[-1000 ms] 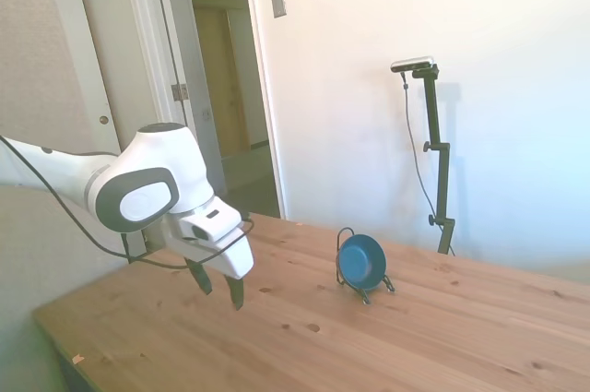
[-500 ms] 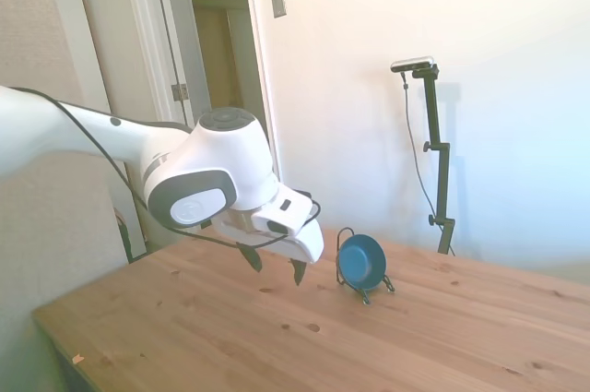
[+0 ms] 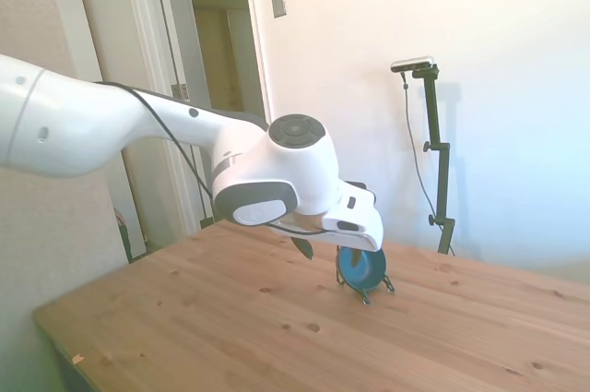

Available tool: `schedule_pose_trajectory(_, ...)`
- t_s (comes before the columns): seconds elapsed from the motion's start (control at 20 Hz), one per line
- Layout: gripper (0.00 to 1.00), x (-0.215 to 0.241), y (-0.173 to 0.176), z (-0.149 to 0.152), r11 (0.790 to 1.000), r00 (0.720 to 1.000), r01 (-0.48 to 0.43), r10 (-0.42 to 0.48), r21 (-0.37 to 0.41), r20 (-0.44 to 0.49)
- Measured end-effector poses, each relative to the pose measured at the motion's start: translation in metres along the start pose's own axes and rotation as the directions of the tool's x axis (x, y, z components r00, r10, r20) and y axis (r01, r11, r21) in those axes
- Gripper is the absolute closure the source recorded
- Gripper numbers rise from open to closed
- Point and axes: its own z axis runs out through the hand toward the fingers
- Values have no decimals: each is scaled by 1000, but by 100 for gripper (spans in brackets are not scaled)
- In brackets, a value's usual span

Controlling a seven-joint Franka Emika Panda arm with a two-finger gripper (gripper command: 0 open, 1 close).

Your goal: Unload the bowl

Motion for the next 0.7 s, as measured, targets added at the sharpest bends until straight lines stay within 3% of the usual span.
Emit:
schedule_pose_trajectory(0.2,0,17,0,26,999,999,33,-33,-16,13)
schedule_pose_trajectory(0.35,0,22,-3,29,998,998,64,-64,-13,8)
schedule_pose_trajectory(0.45,0,27,-3,29,985,986,166,-167,47,11)
schedule_pose_trajectory(0.7,0,22,-5,49,984,984,167,-169,58,49)
